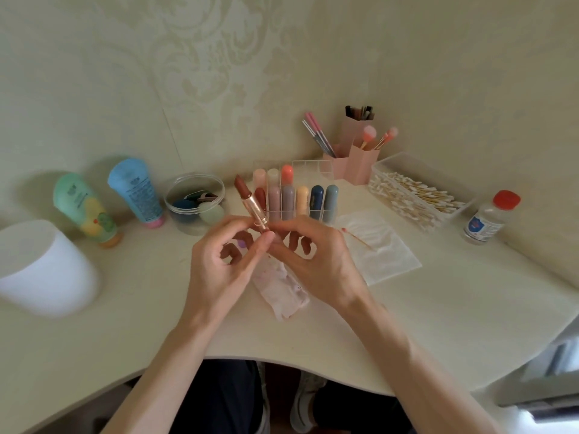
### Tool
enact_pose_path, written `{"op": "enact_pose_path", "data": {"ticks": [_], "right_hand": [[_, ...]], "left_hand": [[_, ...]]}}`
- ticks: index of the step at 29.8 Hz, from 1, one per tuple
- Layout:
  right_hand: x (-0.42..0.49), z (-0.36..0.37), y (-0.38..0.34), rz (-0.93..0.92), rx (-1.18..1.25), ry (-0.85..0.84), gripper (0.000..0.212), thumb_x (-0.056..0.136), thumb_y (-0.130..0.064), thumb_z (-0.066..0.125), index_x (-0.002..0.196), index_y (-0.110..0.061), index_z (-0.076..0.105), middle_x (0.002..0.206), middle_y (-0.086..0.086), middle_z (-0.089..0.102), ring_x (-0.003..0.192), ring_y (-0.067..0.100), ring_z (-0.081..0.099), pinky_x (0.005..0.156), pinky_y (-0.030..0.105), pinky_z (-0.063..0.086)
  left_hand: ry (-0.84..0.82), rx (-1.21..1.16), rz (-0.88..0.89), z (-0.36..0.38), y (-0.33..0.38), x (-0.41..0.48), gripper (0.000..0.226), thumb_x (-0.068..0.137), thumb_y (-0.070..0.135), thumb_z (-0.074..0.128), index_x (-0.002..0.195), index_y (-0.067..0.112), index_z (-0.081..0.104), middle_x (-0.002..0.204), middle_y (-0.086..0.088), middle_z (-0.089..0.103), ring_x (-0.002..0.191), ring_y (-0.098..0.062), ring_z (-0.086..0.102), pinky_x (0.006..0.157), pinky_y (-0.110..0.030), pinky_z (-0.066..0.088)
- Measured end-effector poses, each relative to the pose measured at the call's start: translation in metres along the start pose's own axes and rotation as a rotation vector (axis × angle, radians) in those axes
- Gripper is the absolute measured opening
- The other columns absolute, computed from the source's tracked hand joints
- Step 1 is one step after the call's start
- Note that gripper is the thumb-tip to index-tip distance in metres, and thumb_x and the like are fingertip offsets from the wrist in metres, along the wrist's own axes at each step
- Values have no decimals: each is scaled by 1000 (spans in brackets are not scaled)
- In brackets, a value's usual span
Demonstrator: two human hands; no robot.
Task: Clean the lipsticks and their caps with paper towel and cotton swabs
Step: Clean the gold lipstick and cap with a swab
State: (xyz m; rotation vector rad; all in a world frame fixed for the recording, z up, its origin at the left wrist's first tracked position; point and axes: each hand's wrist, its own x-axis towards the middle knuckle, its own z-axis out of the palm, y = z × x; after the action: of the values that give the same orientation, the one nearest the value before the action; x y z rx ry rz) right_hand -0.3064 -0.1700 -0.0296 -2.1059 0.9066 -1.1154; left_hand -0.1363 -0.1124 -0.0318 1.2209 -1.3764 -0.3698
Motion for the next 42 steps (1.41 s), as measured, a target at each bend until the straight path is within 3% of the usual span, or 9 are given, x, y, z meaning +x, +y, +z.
{"op": "enact_pose_path", "data": {"ticks": [5,8,12,22,26,29,33,38,42], "right_hand": [[5,-30,9,90,-38,39,20,91,-29,82,111,-27,81,99,-15,76,87,12,68,72,22,47],[7,-70,29,283,-407,194,12,89,-23,80,101,-25,77,97,-8,70,91,13,63,80,33,49],[-1,-90,39,508,-574,75,11,87,-36,81,94,-29,75,100,-4,63,102,23,58,86,38,48],[-5,-84,45,513,-595,45,8,100,-25,68,104,-22,75,102,-2,58,108,25,54,81,31,37],[1,-76,27,286,-179,161,17,100,-12,69,93,-28,69,86,-11,70,84,10,63,70,19,44],[1,-60,7,107,149,72,19,94,-4,74,91,-23,75,76,-4,74,67,13,64,67,29,53],[3,-38,-1,33,256,-11,12,92,-6,77,95,-18,79,78,-6,76,66,8,66,64,25,53],[3,-31,2,55,267,-24,14,92,-12,79,97,-26,80,82,-7,78,72,23,71,67,54,55],[1,-29,-1,98,308,-26,15,95,-12,76,99,-27,81,83,-5,79,76,31,71,72,57,55]], "left_hand": [[-4,-140,-127,-2,2,-1,14,92,22,76,105,18,75,97,0,77,89,-26,71,73,-34,55],[-47,-224,-180,-3,3,-2,16,95,22,76,109,17,72,100,-2,79,97,-24,76,80,-40,58],[-90,-245,-203,-2,3,-2,17,94,24,74,109,15,71,97,-3,79,98,-24,74,71,-36,57],[-193,-329,-238,0,8,0,19,100,19,65,109,3,69,90,-13,75,73,-27,72,53,-20,47],[-269,-345,-246,1,7,0,19,103,17,56,111,3,66,90,-14,74,64,-33,69,41,-37,32],[-307,-335,-234,1,6,0,21,104,17,55,114,3,66,91,-13,75,64,-32,68,46,-24,37],[-326,-344,-228,2,8,0,20,103,16,56,113,3,68,89,-14,74,66,-33,68,58,-13,45],[-346,-362,-216,3,11,0,20,103,17,54,114,5,67,87,-12,71,68,-26,68,65,-15,48],[-355,-340,-213,3,7,0,31,101,37,61,118,11,65,88,-1,70,75,-16,66,72,-20,51]]}}
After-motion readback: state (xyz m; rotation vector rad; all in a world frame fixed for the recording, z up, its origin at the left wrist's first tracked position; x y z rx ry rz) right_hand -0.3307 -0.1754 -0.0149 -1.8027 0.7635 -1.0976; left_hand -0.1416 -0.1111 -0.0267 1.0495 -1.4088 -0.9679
